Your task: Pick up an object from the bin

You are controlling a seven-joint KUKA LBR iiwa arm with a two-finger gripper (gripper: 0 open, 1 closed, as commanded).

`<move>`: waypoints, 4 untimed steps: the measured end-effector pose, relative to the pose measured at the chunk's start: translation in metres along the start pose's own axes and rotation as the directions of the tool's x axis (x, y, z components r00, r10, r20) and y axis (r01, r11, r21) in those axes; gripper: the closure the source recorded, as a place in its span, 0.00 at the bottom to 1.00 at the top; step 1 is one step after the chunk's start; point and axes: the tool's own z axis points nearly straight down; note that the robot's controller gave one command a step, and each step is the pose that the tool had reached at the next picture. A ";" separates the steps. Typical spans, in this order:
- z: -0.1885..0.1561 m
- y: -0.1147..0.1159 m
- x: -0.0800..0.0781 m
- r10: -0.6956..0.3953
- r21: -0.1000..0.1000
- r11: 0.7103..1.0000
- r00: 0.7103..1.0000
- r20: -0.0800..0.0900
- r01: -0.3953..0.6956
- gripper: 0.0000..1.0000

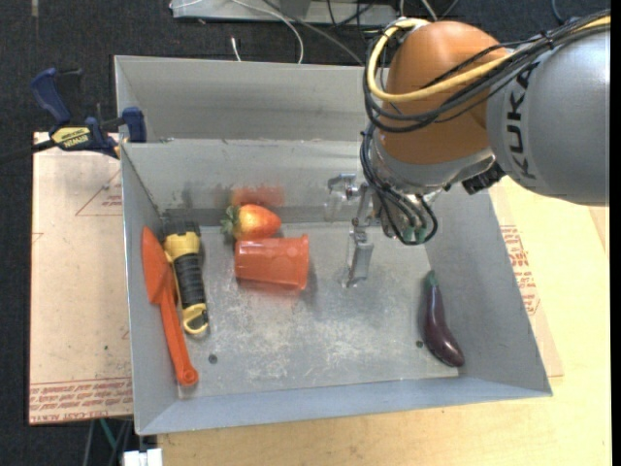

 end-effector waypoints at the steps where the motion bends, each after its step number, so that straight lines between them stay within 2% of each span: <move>1: 0.063 0.032 -0.077 -0.032 -0.002 0.999 1.000 0.001 0.032 0.00; 2: 0.056 0.061 0.009 0.104 -0.002 0.995 0.995 0.007 -0.104 0.00; 3: -0.014 0.037 -0.038 -0.052 -0.002 0.999 0.999 0.008 0.052 0.00; 4: 0.055 0.066 -0.003 0.145 -0.001 0.989 0.989 -0.010 -0.145 0.00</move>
Offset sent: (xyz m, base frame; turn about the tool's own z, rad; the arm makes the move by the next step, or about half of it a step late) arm -0.0193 0.0655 -0.0544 0.1206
